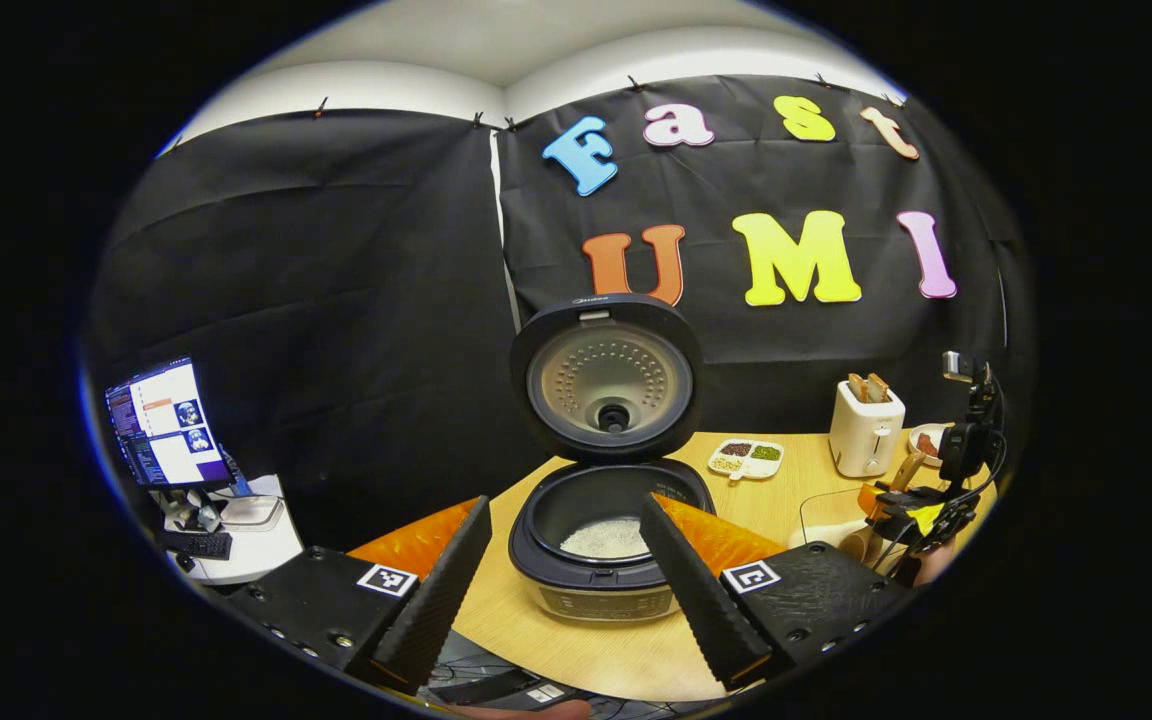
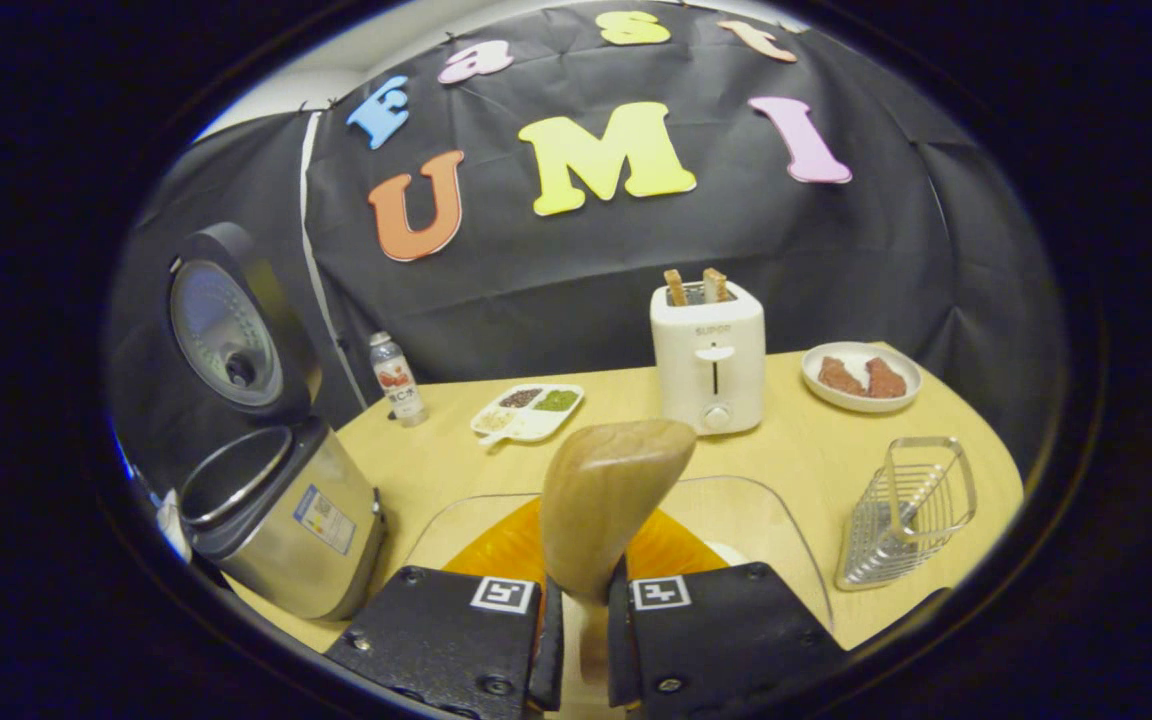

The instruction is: Close the left gripper, press the button to open the rice cooker; take a wooden spoon from the chopstick holder with the right hand, scoop a spoonful of rice and pour it into the rice cooker, then put the wooden spoon back into the chopstick holder.

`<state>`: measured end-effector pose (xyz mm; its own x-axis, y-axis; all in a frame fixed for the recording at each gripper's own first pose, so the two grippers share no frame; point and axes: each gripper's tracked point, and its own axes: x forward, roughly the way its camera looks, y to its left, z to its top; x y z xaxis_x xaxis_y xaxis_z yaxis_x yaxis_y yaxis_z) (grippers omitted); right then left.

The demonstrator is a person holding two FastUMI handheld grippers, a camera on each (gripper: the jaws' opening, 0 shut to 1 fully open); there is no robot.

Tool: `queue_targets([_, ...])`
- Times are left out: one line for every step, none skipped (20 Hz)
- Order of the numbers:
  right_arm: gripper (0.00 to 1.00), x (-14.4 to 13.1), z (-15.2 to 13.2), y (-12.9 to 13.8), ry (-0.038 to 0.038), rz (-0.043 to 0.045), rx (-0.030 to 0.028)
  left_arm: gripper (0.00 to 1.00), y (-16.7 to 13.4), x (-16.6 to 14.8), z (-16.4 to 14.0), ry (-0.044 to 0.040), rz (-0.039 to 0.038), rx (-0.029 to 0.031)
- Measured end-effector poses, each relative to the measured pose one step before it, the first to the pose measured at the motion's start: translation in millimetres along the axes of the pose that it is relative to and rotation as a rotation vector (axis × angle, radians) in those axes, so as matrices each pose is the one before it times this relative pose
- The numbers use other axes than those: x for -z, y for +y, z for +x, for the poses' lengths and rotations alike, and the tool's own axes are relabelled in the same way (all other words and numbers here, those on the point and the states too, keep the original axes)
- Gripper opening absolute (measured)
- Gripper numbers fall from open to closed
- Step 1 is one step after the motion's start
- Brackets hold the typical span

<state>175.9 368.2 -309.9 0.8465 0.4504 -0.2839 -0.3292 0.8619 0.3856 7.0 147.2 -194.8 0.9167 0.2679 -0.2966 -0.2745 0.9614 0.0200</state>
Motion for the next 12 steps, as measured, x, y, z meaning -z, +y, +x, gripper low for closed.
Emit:
queue_targets([0.26, 2.51, 0.51, 3.48, 0.01138, 0.03896, -0.01196, 0.96, 0.79, -0.52, 0.07, -0.00043, -0.00093, -0.00082])
queue_targets([0.22, -1.10, 1.18, 0.84, 0.00257, 0.02623, -0.00715, 0.96, 2.07, -0.16, -0.17, -0.00084, 0.00052, -0.00131])
queue_targets([0.23, -0.55, 0.38, 0.76, 0.00491, 0.03061, -0.00579, 0.95, 0.21, 1.43, -0.54, 0.00390, 0.00068, 0.00155])
queue_targets([0.23, 0.30, -0.57, -0.76, 0.01162, 0.04675, -0.00877, 0.95, 0.10, 0.32, -0.09, 0.00019, 0.00042, -0.00106])
queue_targets([0.23, 2.63, -0.82, -0.57, 0.02006, 0.04905, -0.01808, 0.96, 1.12, -0.48, -0.03, -0.00046, -0.00004, -0.00196])
queue_targets([0.23, 0.97, -0.70, -2.06, 0.00550, 0.06025, -0.00390, 0.95, 0.07, 0.76, 0.46, 0.00038, -0.00216, 0.00158])
queue_targets([0.23, -2.44, 0.23, -3.90, 0.00369, 0.03738, -0.00424, 0.96, 0.43, -0.89, 0.47, -0.00373, -0.00132, -0.00279])
queue_targets([0.23, -1.49, 1.19, -3.12, 0.00283, 0.02389, -0.00821, 0.96, 0.51, 1.22, 0.91, 0.00619, -0.00362, 0.00205])
queue_targets([0.23, 1.93, -0.67, 0.02, 0.00985, 0.04118, -0.00367, 0.95, -1.21, 1.27, 0.47, 0.00593, -0.00651, 0.00386])
queue_targets([0.23, 0.34, -1.15, -0.75, 0.00896, 0.03350, -0.00717, 1.00, -2.13, -0.22, 0.55, 0.00293, 0.00004, 0.00284])
queue_targets([0.23, 0.26, -0.36, 0.13, 0.00654, 0.03189, -0.01303, 0.96, -0.18, -2.38, 0.22, -0.00217, 0.00229, -0.00092])
queue_targets([0.23, -0.91, -2.82, -2.64, -0.00175, 0.01990, 0.00519, 0.96, -0.45, -1.21, 0.18, -0.00460, 0.00022, 0.00167])
